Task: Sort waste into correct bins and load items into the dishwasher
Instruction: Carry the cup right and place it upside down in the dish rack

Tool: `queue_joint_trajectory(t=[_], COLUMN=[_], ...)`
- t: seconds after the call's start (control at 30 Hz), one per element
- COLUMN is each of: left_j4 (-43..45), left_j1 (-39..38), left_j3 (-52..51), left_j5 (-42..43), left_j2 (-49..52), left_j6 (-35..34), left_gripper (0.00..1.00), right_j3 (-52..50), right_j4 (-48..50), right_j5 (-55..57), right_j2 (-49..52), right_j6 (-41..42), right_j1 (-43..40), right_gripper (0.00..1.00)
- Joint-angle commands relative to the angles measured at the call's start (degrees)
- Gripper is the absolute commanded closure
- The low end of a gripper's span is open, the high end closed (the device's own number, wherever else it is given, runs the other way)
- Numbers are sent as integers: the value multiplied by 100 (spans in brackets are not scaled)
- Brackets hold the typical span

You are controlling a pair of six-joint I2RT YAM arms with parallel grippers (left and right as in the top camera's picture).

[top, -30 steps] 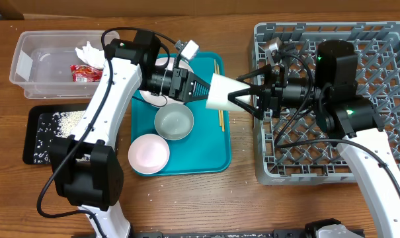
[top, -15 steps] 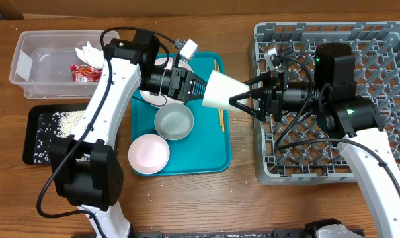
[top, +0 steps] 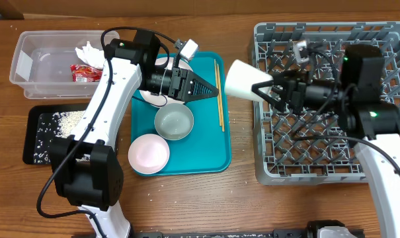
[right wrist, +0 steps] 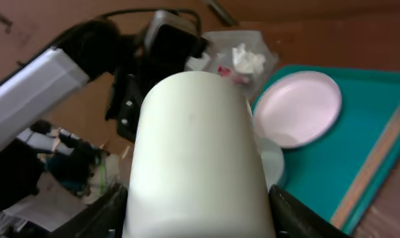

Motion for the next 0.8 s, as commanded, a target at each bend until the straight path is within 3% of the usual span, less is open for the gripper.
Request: queue_joint_trajectory(t=[0.0,0.13,0.27,0.37,0.6,0.77], left_j4=[33,153,332,435,94,-20], left_j1=[-24,-4,-4,-7,-11,-11], left_j3=[107,107,149,597,2166,2479], left_j5=[-140,-964,-1867,-3215,-5088,-5396], left_j2=[-140,-140,-140,-140,-142,-142], left_j6=[131,103,-114,-769,-1659,-1759], left_gripper=[67,69,71,72,70,69], right_j3=[116,664,791,789,741,730], right_j4=[-752,-2667,-4085,-4732,-5084,-5121], right_j5=[1379,3670,4946,5451,5584,5884], right_j2=[-396,-595,-535,-313,483,1023], right_j6=[210,813,1314,1561,1703,1969], right_j1=[-256,-328,-328,-326,271,673], right_gripper=[43,43,43,42,39,38])
